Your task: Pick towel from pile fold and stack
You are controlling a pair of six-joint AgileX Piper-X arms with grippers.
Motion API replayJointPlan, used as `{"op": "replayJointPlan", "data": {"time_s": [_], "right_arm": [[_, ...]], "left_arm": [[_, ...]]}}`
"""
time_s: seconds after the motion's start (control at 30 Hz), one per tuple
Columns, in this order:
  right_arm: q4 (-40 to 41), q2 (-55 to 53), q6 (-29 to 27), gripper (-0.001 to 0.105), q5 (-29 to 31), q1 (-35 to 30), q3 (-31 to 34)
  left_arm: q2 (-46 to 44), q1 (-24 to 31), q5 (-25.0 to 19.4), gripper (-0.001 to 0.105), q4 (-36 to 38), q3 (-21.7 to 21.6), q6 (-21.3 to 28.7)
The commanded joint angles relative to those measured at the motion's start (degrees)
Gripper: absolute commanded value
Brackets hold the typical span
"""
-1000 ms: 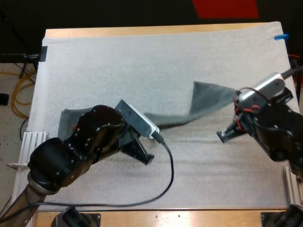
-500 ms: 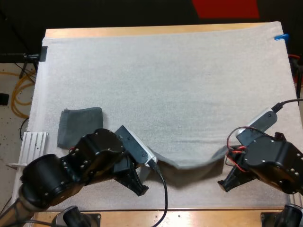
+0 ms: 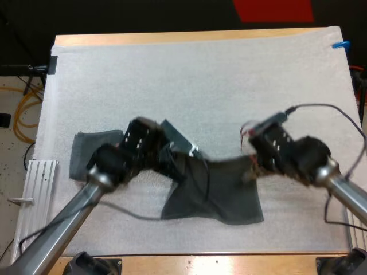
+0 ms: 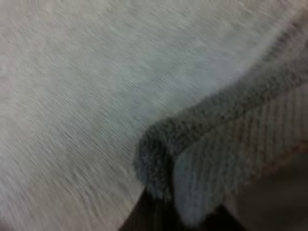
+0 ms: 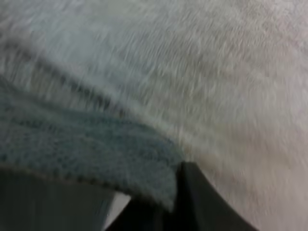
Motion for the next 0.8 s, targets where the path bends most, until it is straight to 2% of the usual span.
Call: {"op": "replayJointPlan", "data": {"time_s": [0.0, 0.2, 0.43, 0.53, 0.63, 0.7, 0.73, 0.77], "right_arm": [[-7.0, 1.7, -1.7, 0.001, -2.4, -2.3, -0.2], [-20.9, 11.1, -3.1, 0.001, -9.5, -10.6, -0.2], [-28.2, 17.6, -2.8, 0.001, -9.5, -13.7, -0.3], [-28.0, 19.4, 1.7, 0.003, -8.3, -14.3, -1.0], [-28.4, 20.6, 4.5, 0.023, -10.5, -15.0, -1.5], [-29.1, 20.9, 6.3, 0.047, -12.4, -15.4, -2.1], [-29.3, 20.9, 6.7, 0.055, -12.4, -15.5, -2.4], [-29.8, 20.9, 6.7, 0.068, -12.4, -15.7, -2.9]], "left_arm": [[1.7, 1.3, 1.2, 0.000, -3.6, -0.1, 2.0], [12.2, 8.2, 6.4, 0.000, -12.9, -0.1, 6.3], [19.7, 12.1, 6.1, 0.000, -22.7, -0.1, 10.4], [20.6, 13.0, 3.5, 0.000, -25.9, -0.1, 10.7], [20.6, 13.3, 0.5, 0.004, -26.9, -0.2, 10.9], [20.6, 13.3, -1.0, 0.015, -26.9, -0.7, 11.1], [20.6, 13.3, -1.1, 0.019, -26.9, -0.9, 11.1], [20.6, 13.3, -1.2, 0.027, -26.9, -1.3, 11.1]]}}
